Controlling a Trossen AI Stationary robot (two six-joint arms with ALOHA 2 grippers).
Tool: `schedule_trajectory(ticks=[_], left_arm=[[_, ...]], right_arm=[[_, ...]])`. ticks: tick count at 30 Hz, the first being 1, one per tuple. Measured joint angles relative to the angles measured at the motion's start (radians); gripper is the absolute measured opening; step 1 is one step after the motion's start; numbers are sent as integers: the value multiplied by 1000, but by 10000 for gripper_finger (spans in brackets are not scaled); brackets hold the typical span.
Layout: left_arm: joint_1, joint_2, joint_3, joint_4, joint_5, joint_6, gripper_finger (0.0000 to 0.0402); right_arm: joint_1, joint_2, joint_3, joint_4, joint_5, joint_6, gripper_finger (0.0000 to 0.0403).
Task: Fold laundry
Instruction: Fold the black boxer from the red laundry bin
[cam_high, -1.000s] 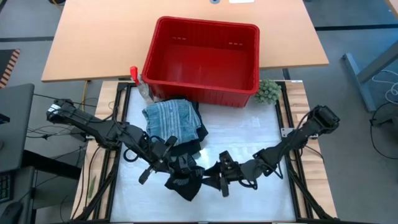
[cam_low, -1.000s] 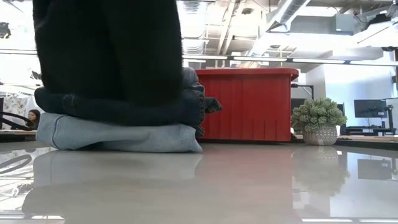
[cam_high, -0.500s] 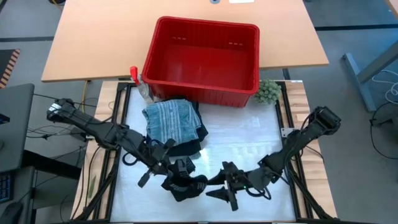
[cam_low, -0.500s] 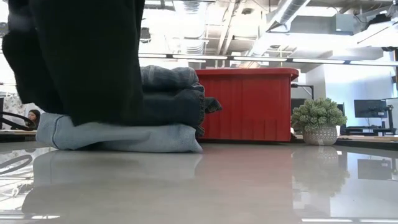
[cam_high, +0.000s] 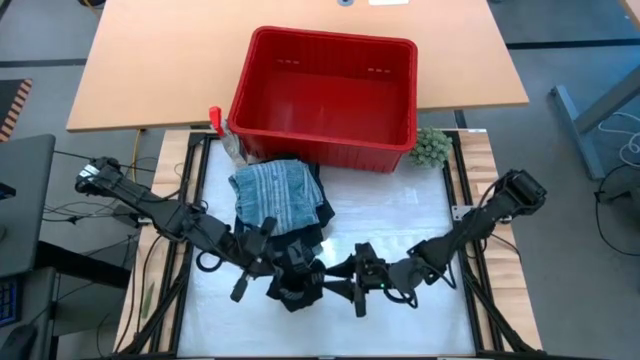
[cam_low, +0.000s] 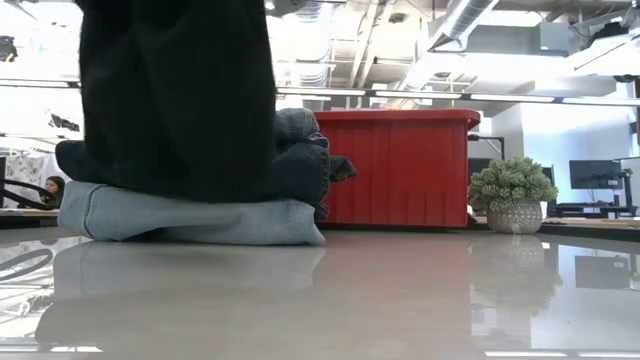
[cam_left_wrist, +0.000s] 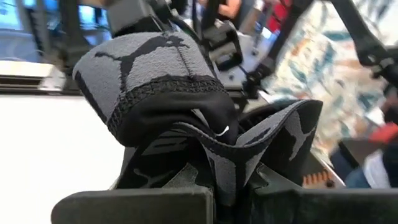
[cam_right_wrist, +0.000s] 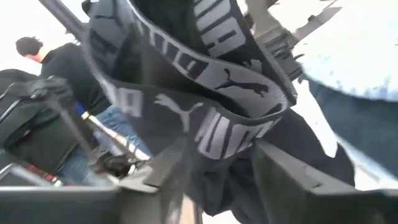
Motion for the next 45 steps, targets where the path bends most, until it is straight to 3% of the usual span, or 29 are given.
schedule_trajectory(ticks=[9,12,18,22,26,28,33,39,45], left_arm=[[-28,39,0,49,-120,-64,0],[-47,43,0,55,-151,-43,0],[-132,81,-11,60,-224,48,0],[-173,185,-19,62,-332,127,0],[-184,276,-18,147,-508,301,0],[-155,309,-14,200,-542,410,0],[-19,358,91,218,-438,637,0],[166,421,291,177,-261,917,0],[250,443,447,44,-133,930,0]], right_arm=[[-14,0,0,-4,22,-44,22],[18,-8,0,-6,-28,-148,20],[138,-21,1,-88,-193,-510,18],[183,-7,1,-231,-158,-607,18],[170,-2,0,-341,-139,-609,18],[161,-18,0,-397,-110,-620,18],[151,-149,0,-656,-35,-662,18],[144,-413,0,-1048,124,-673,17],[143,-601,1,-1082,162,-697,17]])
